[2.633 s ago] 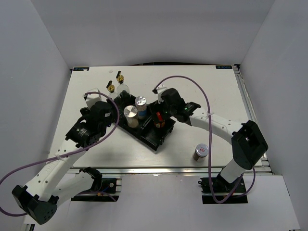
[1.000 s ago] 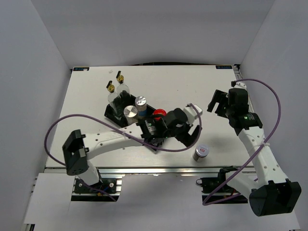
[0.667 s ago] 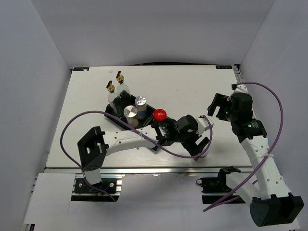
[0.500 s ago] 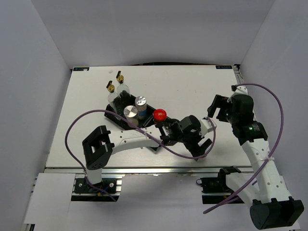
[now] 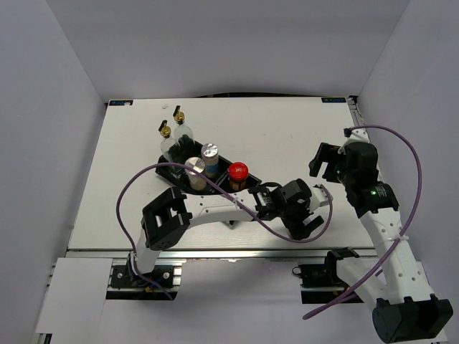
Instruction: Organize the condiment bottles
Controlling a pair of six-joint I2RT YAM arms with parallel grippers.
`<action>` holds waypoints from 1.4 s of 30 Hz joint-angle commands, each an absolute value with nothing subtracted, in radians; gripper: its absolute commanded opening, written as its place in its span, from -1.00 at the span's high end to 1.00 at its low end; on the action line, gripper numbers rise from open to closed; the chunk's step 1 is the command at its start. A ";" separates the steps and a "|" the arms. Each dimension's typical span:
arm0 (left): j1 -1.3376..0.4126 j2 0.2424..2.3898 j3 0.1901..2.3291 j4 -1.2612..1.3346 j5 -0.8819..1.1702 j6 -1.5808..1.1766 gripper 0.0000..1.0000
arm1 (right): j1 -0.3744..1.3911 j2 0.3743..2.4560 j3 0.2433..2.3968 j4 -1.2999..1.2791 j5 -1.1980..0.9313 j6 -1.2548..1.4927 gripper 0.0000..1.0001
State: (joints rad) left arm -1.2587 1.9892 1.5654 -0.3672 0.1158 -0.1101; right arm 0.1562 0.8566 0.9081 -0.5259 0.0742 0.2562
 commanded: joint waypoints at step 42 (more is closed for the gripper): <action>-1.204 1.525 1.441 -0.410 -0.508 -0.230 1.00 | 0.150 0.862 0.890 -0.499 0.153 0.265 -0.79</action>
State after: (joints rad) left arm -1.2545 1.6787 1.4673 -0.4591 -0.3767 -0.1680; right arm 0.1562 0.8661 0.8860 -0.5232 0.1394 0.2619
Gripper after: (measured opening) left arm 0.726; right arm 0.895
